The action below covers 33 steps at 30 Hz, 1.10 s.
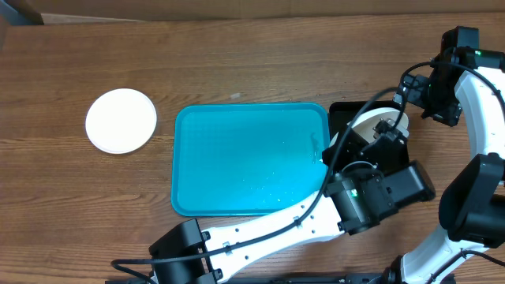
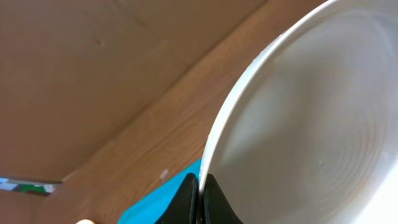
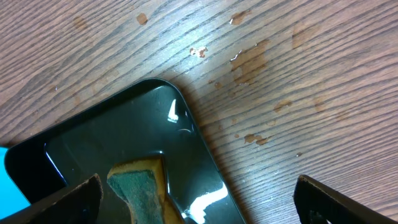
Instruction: Clean dirty plates on tray and stack at the side
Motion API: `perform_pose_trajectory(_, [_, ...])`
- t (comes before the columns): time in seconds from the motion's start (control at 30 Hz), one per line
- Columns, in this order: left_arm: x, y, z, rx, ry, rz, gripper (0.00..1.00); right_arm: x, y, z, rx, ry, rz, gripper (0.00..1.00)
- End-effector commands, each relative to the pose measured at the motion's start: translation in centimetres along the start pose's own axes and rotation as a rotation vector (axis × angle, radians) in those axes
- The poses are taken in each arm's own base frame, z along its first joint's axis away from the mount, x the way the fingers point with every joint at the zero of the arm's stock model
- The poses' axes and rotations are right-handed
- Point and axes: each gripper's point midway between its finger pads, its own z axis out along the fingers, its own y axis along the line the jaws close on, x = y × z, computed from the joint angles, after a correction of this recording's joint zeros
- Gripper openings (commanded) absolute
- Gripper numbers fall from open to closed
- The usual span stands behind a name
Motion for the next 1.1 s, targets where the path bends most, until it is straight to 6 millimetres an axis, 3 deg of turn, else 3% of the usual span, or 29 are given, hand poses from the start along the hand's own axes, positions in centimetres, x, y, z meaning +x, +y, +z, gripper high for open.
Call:
perform_pose_trajectory(0.0, [-1.6,2.2,-0.8,-0.132,-0.050,-0.024,0.04,-0.5,0.0,-1.0,-0.005,-0.033,0.000,1.00])
perform_pose_trajectory(0.17, [-2.5,4.7,-1.4,-0.280,-0.090,-0.070,0.04,-0.5,0.0,-1.0,-0.005,-0.033,0.000,1.00])
perform_pose_trajectory(0.3, [-2.6,4.3,-1.3,-0.257,-0.094,-0.088,0.04,-0.5,0.0,-1.0,-0.005,-0.033,0.000,1.00])
perform_pose_trajectory(0.5, [-1.9,0.2,0.0,0.007,-0.040,-0.071,0.04,-0.5,0.0,-1.0,-0.005,-0.033,0.000,1.00])
perform_pose_trajectory(0.83, [2.5,-2.6,4.1,0.387,0.218,-0.193,0.04,-0.5,0.0,-1.0,-0.005,-0.033,0.000,1.00])
perform_pose_trajectory(0.93, [3.9,-2.7,5.2,0.517,0.312,-0.249,0.04,-0.5,0.0,-1.0,-0.005,-0.033,0.000,1.00])
perform_pose_trajectory(1.07, [5.4,-0.3,8.0,0.559,0.413,-0.391,0.04,-0.5,0.0,-1.0,-0.005,-0.033,0.000,1.00])
